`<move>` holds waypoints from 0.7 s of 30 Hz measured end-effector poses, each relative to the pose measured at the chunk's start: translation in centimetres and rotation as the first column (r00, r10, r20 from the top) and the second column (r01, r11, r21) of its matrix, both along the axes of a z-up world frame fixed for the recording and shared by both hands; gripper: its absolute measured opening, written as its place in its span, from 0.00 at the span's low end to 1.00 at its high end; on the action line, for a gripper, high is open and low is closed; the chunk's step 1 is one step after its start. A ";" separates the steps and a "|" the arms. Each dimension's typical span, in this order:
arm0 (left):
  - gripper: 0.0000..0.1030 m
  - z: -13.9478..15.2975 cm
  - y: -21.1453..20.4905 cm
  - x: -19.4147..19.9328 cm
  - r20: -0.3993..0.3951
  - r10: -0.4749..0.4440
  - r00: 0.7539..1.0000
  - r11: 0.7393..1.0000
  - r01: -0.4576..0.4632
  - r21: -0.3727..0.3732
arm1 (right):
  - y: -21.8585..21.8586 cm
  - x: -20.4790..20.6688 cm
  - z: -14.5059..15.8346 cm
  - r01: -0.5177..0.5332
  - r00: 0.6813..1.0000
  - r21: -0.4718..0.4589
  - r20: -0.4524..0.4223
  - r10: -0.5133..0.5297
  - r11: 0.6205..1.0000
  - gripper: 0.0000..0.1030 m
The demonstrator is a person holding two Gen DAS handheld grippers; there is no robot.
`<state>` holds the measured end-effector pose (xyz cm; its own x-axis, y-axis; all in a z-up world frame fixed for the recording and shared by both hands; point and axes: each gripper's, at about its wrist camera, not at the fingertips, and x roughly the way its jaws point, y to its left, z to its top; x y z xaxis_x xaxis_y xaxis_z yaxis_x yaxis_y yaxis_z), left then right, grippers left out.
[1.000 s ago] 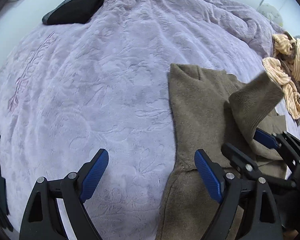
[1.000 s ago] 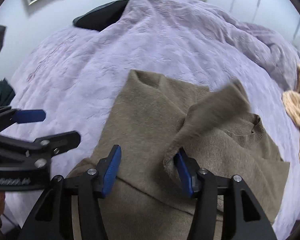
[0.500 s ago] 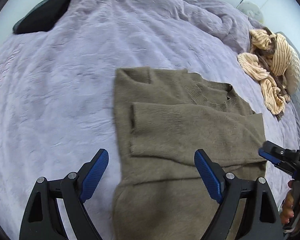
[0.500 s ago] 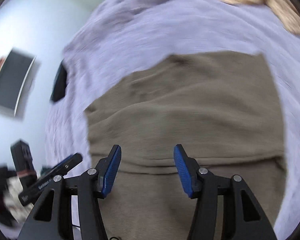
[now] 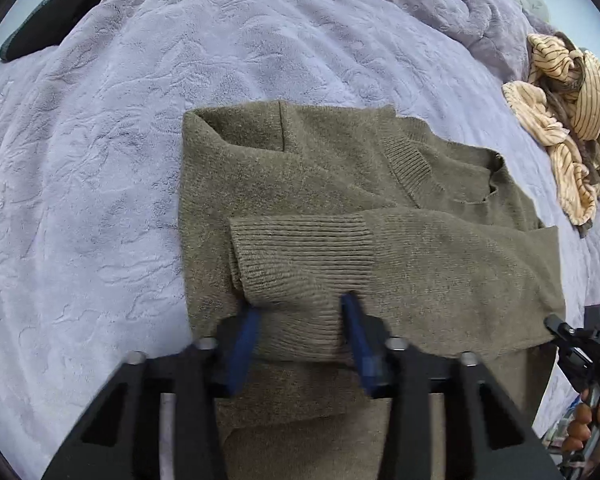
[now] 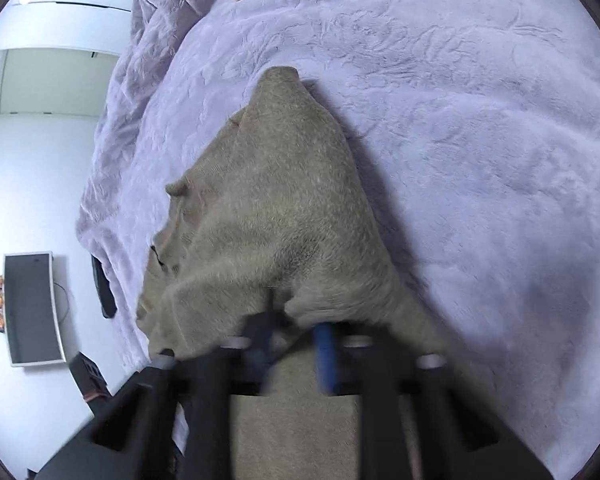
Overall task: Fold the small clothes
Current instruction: 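Grasp the sweater side edge with the left gripper and fold it inward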
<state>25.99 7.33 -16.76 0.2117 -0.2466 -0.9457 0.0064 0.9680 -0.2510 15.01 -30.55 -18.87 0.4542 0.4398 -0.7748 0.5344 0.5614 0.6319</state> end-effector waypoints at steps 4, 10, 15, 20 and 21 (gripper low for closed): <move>0.24 0.7 -0.2 -0.6 0.037 -0.011 0.999 1.000 0.011 0.004 | 0.7 0.8 1.8 -0.065 0.996 -0.028 0.055 0.066 0.997 0.07; 0.24 -0.8 0.7 -2.4 0.024 -0.026 0.999 0.999 0.025 0.023 | 0.4 0.6 -0.1 -0.160 0.987 -0.142 -0.041 0.155 0.977 0.07; 0.25 0.7 1.1 -3.5 0.057 -0.026 0.998 1.000 0.025 0.013 | 0.0 -0.2 -0.9 -0.139 0.990 -0.086 -0.039 0.136 0.987 0.13; 0.49 2.9 2.1 -5.3 0.057 0.028 0.998 1.000 -0.028 -0.001 | 1.8 -1.6 2.3 -0.243 0.970 -0.104 -0.008 0.243 0.964 0.20; 0.49 3.5 2.3 -5.9 0.063 0.036 0.997 0.999 -0.035 -0.005 | 2.5 -2.1 3.0 -0.272 0.962 -0.102 0.009 0.274 0.957 0.20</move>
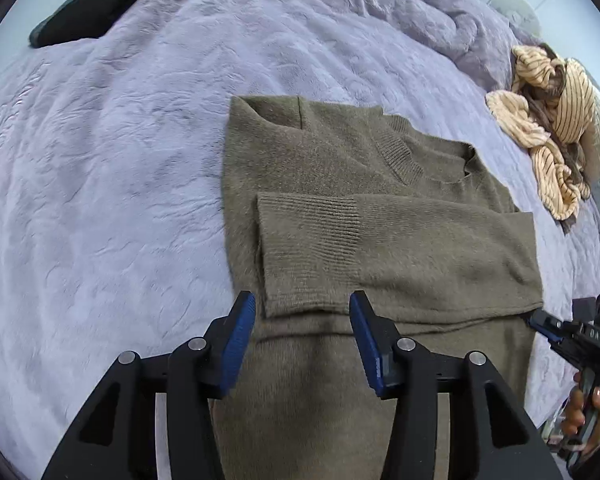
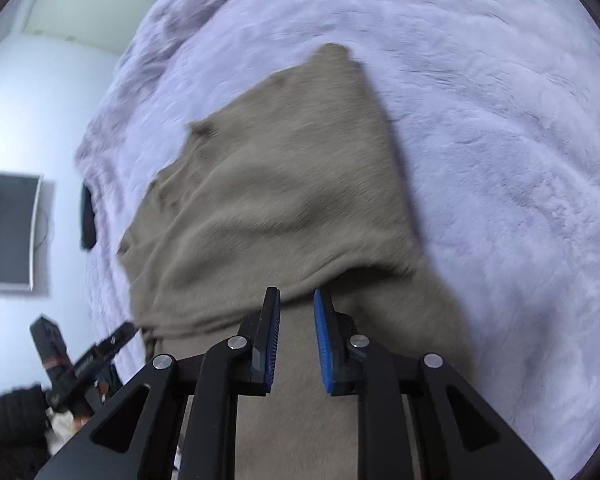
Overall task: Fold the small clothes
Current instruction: 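Grasp the sweater side edge with the left gripper and fold it inward, then release the fold and lift both grippers away from the sweater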
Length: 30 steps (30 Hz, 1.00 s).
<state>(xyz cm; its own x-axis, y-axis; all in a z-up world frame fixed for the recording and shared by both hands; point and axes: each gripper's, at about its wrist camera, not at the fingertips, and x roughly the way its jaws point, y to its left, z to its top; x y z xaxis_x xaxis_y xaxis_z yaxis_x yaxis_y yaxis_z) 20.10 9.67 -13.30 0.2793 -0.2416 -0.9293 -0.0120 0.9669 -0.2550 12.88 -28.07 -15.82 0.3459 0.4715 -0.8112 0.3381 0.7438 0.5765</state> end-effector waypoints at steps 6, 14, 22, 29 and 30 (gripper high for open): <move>0.49 2.0 0.7 -3.6 -0.029 0.037 0.999 0.999 -0.037 0.004 | 7.3 -4.1 1.3 -0.277 0.961 -0.025 -0.020 0.277 0.961 0.20; 0.49 4.5 1.8 -8.4 -0.066 0.047 0.997 0.998 -0.044 0.042 | 12.7 -9.5 -2.9 -0.479 0.869 -0.098 -0.191 0.456 0.872 0.20; 0.49 7.0 3.9 -12.3 -0.065 0.055 0.996 0.988 -0.044 0.148 | 12.6 -10.9 -4.2 -0.561 0.825 -0.161 -0.200 0.529 0.812 0.19; 0.49 7.8 5.9 -14.5 -0.073 0.173 0.982 0.967 -0.155 0.203 | 12.8 -9.7 -3.1 -0.598 0.797 -0.143 -0.202 0.569 0.788 0.20; 0.49 7.8 5.8 -14.8 -0.071 0.187 0.980 0.964 -0.170 0.202 | 12.5 -9.4 -2.5 -0.594 0.801 -0.143 -0.189 0.568 0.791 0.20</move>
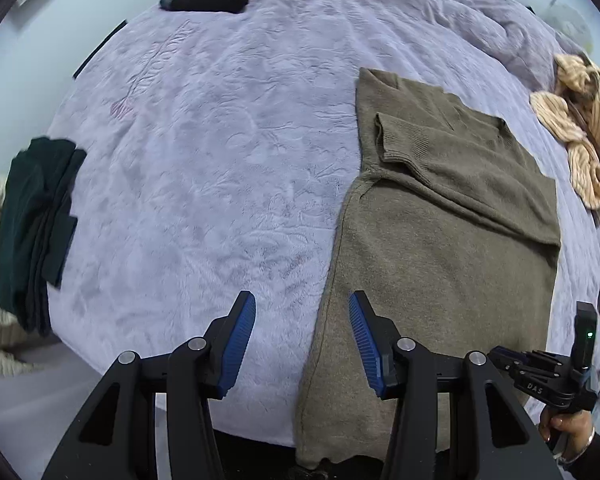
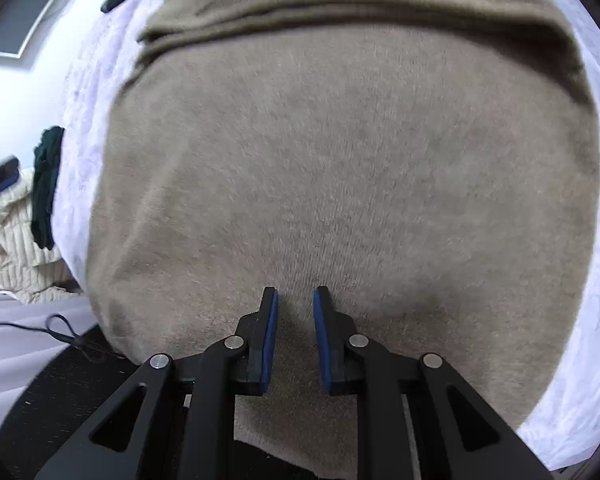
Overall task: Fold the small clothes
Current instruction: 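Release the fold and lift both grippers away from the sweater, then grasp the sweater hem with both grippers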
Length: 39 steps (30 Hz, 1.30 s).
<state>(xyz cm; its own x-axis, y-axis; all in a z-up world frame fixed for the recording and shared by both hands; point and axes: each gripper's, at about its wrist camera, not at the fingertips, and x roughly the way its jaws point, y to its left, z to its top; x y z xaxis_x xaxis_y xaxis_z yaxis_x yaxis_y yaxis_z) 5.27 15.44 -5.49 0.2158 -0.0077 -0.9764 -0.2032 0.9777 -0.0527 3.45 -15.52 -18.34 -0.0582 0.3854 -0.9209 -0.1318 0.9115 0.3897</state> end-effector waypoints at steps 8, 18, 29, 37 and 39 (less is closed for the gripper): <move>0.49 -1.3 -2.7 -1.7 -0.024 0.010 1.000 1.000 -0.010 0.019 | -4.4 3.3 4.0 0.068 0.992 -0.001 0.109 -0.068 0.998 0.30; 0.86 -3.8 -5.3 -2.3 -0.057 -0.094 0.994 0.993 0.097 0.063 | -9.2 0.8 4.5 0.181 0.979 -0.009 0.094 -0.179 0.983 0.57; 0.86 -6.8 -5.0 -2.9 -0.084 -0.227 0.970 0.973 0.229 0.015 | -8.8 -4.9 3.7 0.302 0.952 -0.056 0.072 -0.298 0.952 0.72; 0.86 -9.5 -3.1 -4.4 -0.126 -0.288 0.949 0.950 0.266 -0.166 | -11.2 -9.4 1.8 0.446 0.895 -0.007 0.016 -0.445 0.895 0.72; 0.86 -10.3 -3.3 -4.9 -0.141 -0.325 0.935 0.936 0.297 -0.187 | -11.5 -10.3 1.4 0.463 0.886 0.013 0.004 -0.463 0.886 0.72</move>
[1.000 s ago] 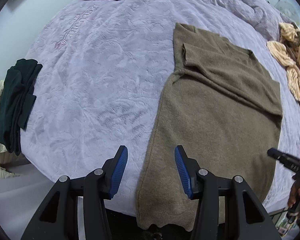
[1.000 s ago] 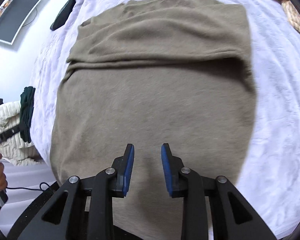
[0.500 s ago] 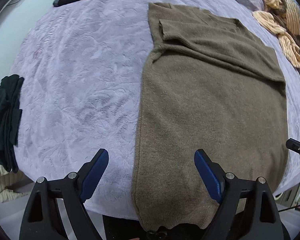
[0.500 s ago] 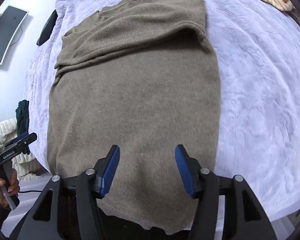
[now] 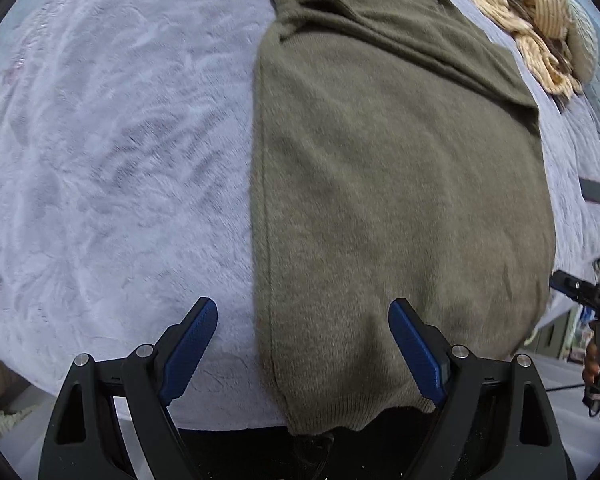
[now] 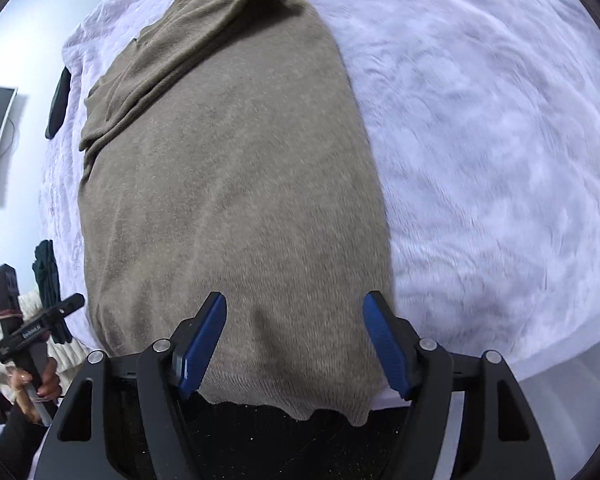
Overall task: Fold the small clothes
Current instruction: 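Grasp the sweater hem with both grippers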
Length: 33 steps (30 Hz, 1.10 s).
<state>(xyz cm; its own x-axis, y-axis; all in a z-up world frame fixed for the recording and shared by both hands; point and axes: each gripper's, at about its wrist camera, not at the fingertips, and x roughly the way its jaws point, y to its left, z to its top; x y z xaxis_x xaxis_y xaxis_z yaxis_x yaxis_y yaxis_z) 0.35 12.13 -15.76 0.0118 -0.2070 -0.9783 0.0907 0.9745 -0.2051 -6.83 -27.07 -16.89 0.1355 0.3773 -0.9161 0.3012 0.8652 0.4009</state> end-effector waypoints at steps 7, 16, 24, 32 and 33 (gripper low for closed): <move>0.86 -1.1 -1.3 -3.4 -0.013 -0.119 0.993 0.992 0.119 -0.052 | -1.1 -3.6 -0.9 0.040 0.999 0.048 -0.015 -0.040 0.998 0.72; 0.98 -2.6 -1.5 -5.6 -0.045 -0.157 0.987 0.969 0.145 -0.200 | -1.8 -6.7 -4.9 0.044 0.996 0.190 -0.085 -0.029 0.981 0.72; 0.98 -3.3 -3.6 -6.7 -0.069 -0.182 0.981 0.954 0.159 -0.255 | -1.1 -6.7 -5.2 0.055 0.998 0.351 -0.056 -0.038 0.935 0.74; 0.78 -3.7 -2.1 -6.1 -0.103 -0.098 0.990 0.960 0.067 -0.273 | -1.0 -7.4 -5.1 0.087 0.996 0.447 -0.042 -0.076 0.890 0.50; 0.68 -3.7 -1.7 -6.1 -0.106 -0.093 0.990 0.956 0.059 -0.287 | -1.0 -7.4 -5.3 0.095 0.995 0.438 -0.052 -0.080 0.894 0.43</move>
<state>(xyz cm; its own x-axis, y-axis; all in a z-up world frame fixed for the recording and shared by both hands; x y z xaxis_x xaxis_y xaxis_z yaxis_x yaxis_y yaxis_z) -5.76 10.39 -19.43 -0.1255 -0.4712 -0.8730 0.1211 0.8662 -0.4849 -14.20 -28.03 -22.14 0.1603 0.7307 -0.6637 0.3862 0.5723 0.7234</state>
